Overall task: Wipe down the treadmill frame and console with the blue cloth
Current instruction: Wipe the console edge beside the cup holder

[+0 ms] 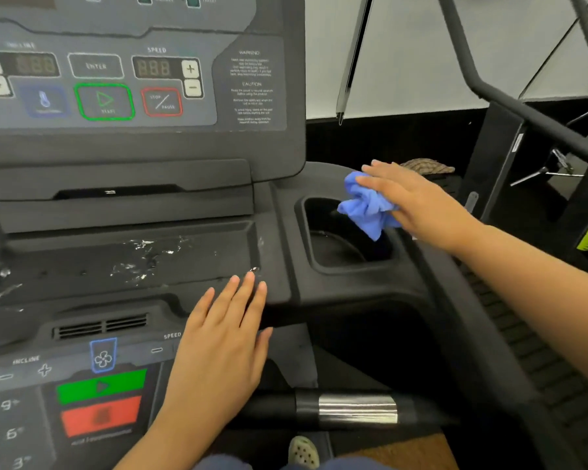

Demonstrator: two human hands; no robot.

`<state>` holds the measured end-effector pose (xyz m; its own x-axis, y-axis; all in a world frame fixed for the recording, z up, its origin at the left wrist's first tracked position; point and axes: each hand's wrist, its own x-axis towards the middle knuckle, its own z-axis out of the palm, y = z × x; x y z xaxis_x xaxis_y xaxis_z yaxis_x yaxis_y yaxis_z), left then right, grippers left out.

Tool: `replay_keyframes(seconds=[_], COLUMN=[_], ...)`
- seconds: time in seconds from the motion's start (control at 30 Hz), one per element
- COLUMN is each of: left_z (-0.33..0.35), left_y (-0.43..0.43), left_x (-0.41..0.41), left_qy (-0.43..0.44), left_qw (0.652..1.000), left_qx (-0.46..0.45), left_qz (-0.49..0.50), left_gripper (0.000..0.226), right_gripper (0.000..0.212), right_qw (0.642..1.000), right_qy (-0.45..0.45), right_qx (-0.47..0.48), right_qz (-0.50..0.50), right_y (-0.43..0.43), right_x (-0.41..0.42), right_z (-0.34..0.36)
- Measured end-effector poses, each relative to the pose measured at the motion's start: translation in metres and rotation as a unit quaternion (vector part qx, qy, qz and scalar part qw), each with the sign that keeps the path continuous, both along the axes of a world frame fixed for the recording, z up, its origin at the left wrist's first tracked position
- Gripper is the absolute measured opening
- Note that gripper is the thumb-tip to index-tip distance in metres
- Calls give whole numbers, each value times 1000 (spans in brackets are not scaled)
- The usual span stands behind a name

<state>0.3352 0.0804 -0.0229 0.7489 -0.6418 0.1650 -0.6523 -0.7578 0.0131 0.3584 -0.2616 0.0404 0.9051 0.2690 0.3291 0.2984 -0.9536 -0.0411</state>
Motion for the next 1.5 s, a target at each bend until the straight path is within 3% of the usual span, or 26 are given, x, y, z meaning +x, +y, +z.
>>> replay_keyframes(seconds=[0.1,0.2,0.27,0.33,0.43,0.53,0.63,0.7,0.77,0.93,1.1,1.17,1.23,1.3,1.4,1.5], left_z=[1,0,0,1,1,0,0,0,0,-1,-3,-3,-2,-2,-1,0], left_y=[1,2,2,1,2,1,0,0,1,1,2,1,1,1,1,0], left_x=[-1,-1,0,-1,-1,0,0,0,-1,-1,-2,-2,-2,-3,-3,-4], left_qy=[-1,-3,-9,-16,-15,-6,-6,-8,-7,-10,-19,-26,-27,-24,-22,-18], left_qw=[998,997,997,997,996,996,995,995,995,995,994,994,994,995,995,995], left_qx=[-44,-59,-62,-69,-75,-80,-85,-84,-81,-82,-93,-96,-92,-85,-80,-79], left_qz=[40,44,40,39,42,51,54,53,54,47,47,48,49,51,51,52], left_gripper=[53,50,47,45,43,42,42,42,43,45,44,44,44,45,46,45], right_gripper=[53,55,60,57,31,45,36,50,43,33,47,40,13,27,10,49], right_qw=[995,963,939,929,922,926,917,894,899,917,966,964,955,949,937,951], right_qy=[9,182,230,201,169,224,265,276,256,232,248,234,209,184,191,197], right_qx=[-82,-168,-233,-272,-282,-263,-214,-294,-336,-279,-38,55,140,184,237,189], right_qz=[51,102,102,149,206,152,208,195,118,168,-57,-117,-156,-179,-173,-145], right_y=[-9,-18,-19,-11,6,15,25,27,21,-5,-44,-58,-63,-63,-53,-33], right_x=[34,50,54,57,65,72,77,82,85,68,3,-25,-50,-76,-114,-136], right_z=[-4,-30,-42,-46,-52,-53,-52,-52,-56,-25,-10,-11,-12,-18,-24,-31])
